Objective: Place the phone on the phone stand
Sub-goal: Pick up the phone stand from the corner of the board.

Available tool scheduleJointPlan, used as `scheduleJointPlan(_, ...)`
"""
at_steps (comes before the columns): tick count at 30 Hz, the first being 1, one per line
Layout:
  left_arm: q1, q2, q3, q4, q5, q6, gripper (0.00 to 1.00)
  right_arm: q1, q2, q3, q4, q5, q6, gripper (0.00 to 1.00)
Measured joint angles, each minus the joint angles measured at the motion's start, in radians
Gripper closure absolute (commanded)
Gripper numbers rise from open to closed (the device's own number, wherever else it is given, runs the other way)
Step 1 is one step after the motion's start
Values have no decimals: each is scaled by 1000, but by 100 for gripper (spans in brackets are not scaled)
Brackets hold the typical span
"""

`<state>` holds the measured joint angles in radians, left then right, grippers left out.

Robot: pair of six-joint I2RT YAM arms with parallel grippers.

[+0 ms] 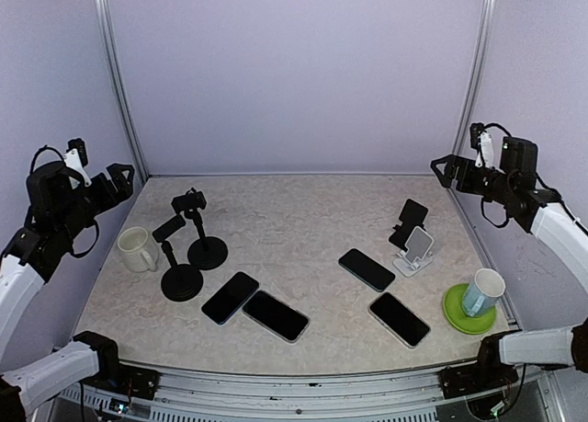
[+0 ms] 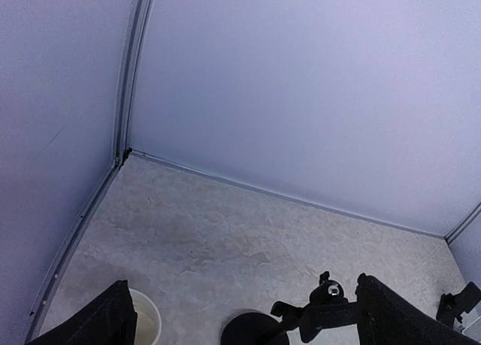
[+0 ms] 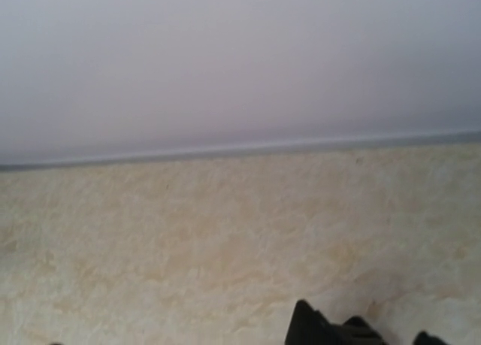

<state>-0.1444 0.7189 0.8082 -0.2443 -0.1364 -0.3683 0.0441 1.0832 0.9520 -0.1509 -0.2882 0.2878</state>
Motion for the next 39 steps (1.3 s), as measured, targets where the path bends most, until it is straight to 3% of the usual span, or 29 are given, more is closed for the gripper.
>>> scheduleJointPlan(11, -16, -56, -20, -120, 56, -94, 1, 4, 43, 0, -9, -68, 17, 0)
scheduleJointPlan(21, -164, -31, -16, -214, 12, -182, 1, 169, 177, 42, -69, -24, -13, 0)
scheduleJointPlan(30, -264, -43, 6, -311, -30, -274, 22, 332, 259, 100, -86, 65, -53, 0)
scheduleJointPlan(39, -323, -98, 4, -369, -34, -371, 27, 360, 269, 102, -93, 92, -71, 0)
